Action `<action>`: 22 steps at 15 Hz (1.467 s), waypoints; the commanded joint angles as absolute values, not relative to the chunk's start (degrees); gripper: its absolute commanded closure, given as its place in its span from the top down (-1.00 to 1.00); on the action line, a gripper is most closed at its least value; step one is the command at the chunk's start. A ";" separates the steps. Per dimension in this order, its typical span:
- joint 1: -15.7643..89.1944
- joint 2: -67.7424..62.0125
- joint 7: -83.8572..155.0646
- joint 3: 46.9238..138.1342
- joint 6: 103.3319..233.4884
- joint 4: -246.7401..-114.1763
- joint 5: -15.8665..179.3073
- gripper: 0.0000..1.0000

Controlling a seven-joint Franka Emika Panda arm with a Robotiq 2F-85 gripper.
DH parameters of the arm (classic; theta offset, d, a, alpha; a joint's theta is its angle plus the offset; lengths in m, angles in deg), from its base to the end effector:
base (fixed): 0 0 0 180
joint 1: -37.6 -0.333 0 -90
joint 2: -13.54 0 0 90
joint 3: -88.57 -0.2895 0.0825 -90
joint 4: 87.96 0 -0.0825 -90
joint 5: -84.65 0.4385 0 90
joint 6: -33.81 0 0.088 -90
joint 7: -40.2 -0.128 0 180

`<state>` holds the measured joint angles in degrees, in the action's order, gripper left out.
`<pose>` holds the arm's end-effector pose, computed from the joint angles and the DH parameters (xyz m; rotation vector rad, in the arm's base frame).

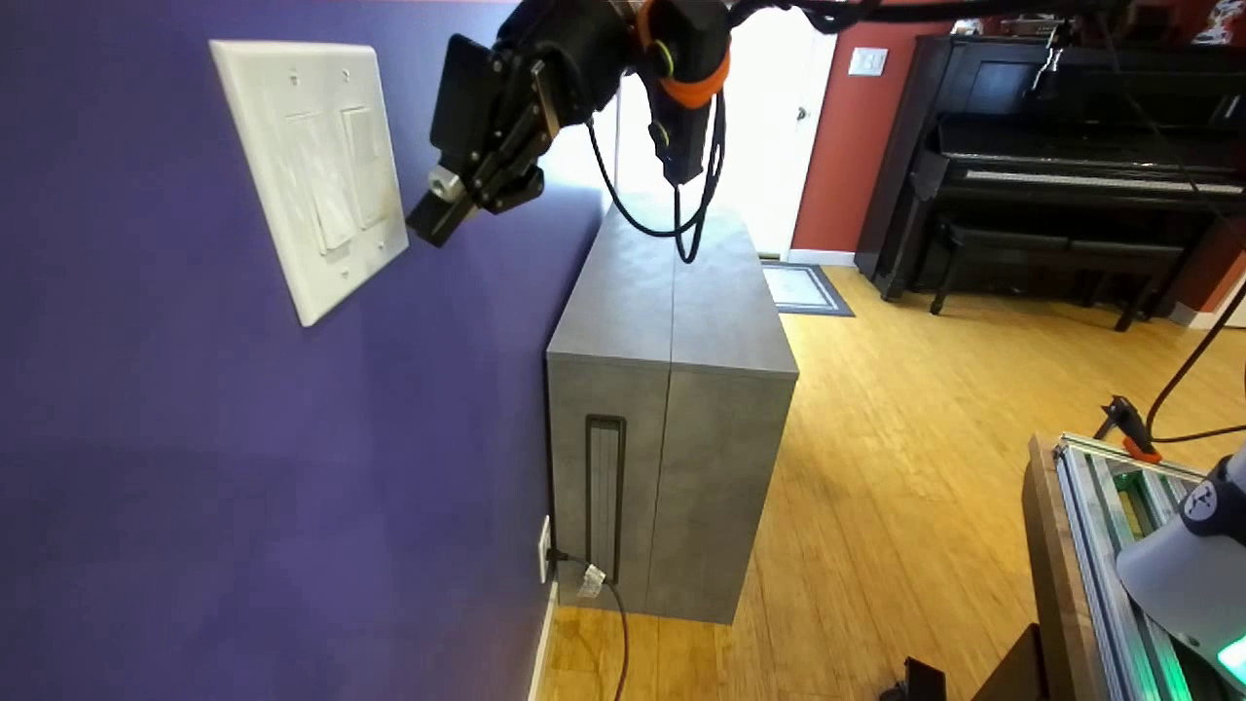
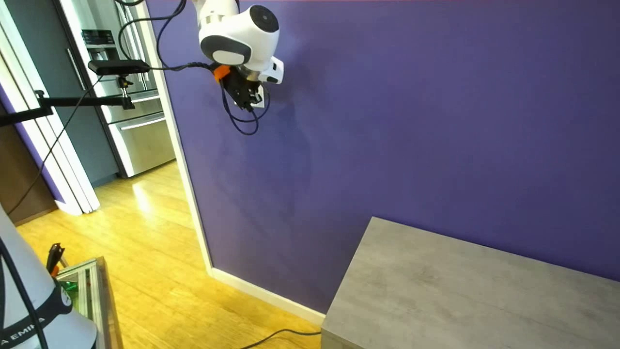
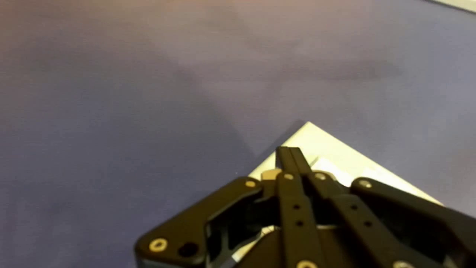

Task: Push the switch on the right

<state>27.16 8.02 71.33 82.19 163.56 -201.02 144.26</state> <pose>0.6173 0.2236 0.3864 -2.2759 -0.2386 -0.3398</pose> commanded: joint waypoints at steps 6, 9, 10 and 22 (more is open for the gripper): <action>32.16 24.09 56.24 84.00 143.90 -204.73 114.00 -0.46; 32.38 31.17 52.29 84.07 136.23 -205.12 106.74 -0.25; 32.50 33.39 50.63 83.76 134.23 -205.11 103.29 -0.13; 31.88 38.67 45.91 84.11 124.59 -202.83 94.29 0.84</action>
